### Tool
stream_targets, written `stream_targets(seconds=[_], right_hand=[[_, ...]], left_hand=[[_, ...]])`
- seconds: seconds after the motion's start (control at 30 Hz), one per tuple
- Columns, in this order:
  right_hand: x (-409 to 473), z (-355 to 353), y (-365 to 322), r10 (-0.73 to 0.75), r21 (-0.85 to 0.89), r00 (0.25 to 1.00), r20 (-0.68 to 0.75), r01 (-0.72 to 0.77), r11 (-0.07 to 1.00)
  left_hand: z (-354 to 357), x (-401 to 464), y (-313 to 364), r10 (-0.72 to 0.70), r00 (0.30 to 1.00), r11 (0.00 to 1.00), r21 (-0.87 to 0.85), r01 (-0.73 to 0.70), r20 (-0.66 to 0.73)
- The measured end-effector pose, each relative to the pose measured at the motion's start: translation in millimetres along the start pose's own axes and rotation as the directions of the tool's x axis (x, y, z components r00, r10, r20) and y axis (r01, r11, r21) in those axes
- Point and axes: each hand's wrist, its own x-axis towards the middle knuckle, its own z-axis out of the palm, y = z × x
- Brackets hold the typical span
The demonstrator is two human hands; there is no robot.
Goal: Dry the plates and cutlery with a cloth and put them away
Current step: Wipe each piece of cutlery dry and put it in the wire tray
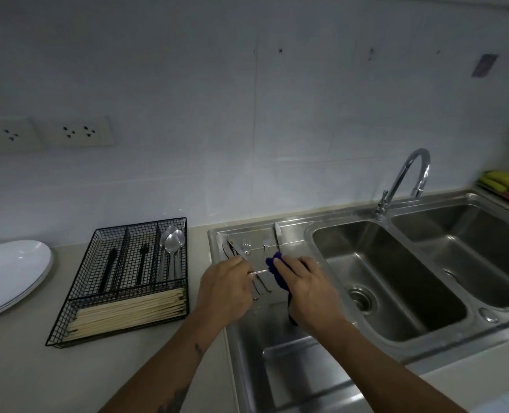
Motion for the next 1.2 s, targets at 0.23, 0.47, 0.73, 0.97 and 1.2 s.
stream_targets(seconds=[0.23,0.47,0.73,0.97,1.2], right_hand=[[-11.9,-11.8,17.0,0.229,0.14,0.961,-0.153,-0.209,0.968],[-10.9,-14.5,-29.9,-0.032,0.07,0.985,-0.167,0.045,0.997],[-19.3,-5.9,-25.8,-0.064,0.013,0.99,-0.124,0.067,0.998],[-20.5,-4.7,-21.3,0.045,0.068,0.983,-0.176,-0.034,0.997],[-14.8,-13.4,-35.8,0.129,0.16,0.952,-0.276,-0.087,0.983]], left_hand=[[-10.1,-7.5,-4.4,-0.064,0.992,0.998,-0.008,0.066,0.109],[-18.9,3.1,20.6,-0.259,0.937,0.947,-0.129,0.294,0.235],[-31.0,-3.5,14.2,-0.326,0.878,0.906,-0.15,0.396,0.349],[-38.2,-3.8,8.4,-0.342,0.871,0.893,-0.167,0.418,0.351],[-40.9,5.2,14.3,-0.286,0.844,0.851,-0.285,0.441,0.454]])
